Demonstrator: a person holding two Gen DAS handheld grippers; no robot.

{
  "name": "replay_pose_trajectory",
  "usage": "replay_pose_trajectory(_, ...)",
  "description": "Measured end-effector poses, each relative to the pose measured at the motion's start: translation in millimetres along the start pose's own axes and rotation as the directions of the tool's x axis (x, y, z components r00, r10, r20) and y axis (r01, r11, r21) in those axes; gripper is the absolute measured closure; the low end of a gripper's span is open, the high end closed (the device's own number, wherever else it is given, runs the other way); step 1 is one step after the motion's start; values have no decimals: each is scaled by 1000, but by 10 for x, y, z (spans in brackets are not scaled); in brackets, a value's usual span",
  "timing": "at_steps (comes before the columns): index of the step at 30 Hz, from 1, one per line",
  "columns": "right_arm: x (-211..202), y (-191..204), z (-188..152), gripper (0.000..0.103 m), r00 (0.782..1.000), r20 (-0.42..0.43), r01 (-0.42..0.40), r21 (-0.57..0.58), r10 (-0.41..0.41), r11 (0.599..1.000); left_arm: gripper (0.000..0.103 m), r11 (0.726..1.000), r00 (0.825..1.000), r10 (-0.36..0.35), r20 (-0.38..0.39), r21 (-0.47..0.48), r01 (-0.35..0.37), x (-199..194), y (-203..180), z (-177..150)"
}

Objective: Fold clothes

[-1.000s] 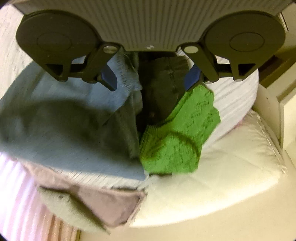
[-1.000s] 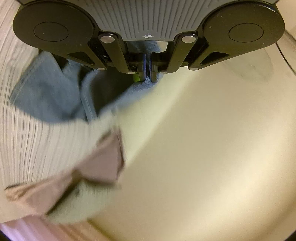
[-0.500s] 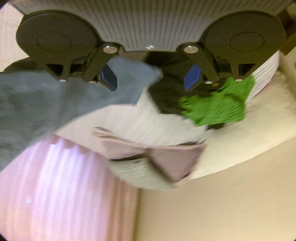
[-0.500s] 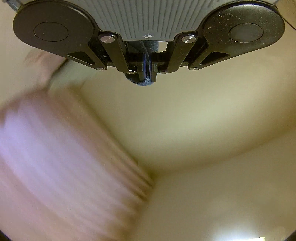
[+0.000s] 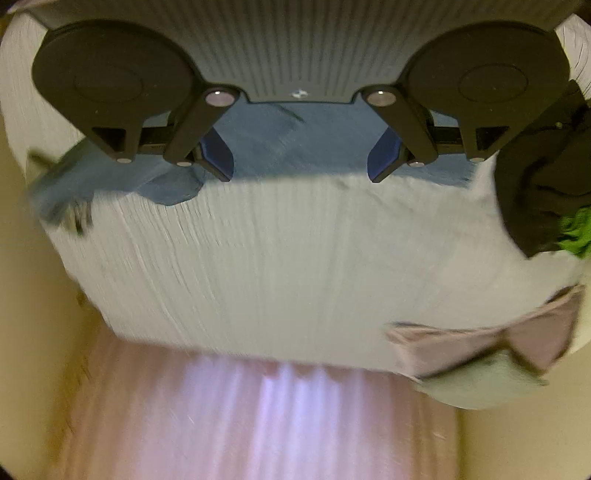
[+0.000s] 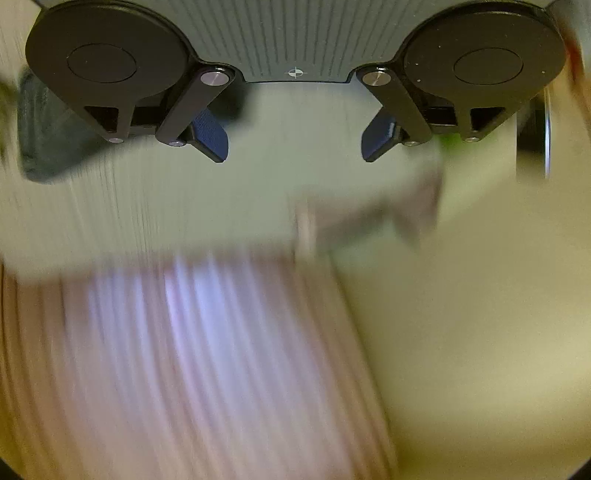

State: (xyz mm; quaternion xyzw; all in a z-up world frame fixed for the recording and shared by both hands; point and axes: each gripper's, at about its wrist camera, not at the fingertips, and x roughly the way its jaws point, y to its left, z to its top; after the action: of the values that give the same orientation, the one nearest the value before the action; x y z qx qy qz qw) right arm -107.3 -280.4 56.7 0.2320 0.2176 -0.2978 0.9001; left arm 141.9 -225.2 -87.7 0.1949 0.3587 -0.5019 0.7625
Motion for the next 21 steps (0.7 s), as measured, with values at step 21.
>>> replay_pose_trajectory(21,-22,-133,-1602,22,792,-463,574,347,-397,741,22,943,987,11,-159,331,43,123,-410,-493)
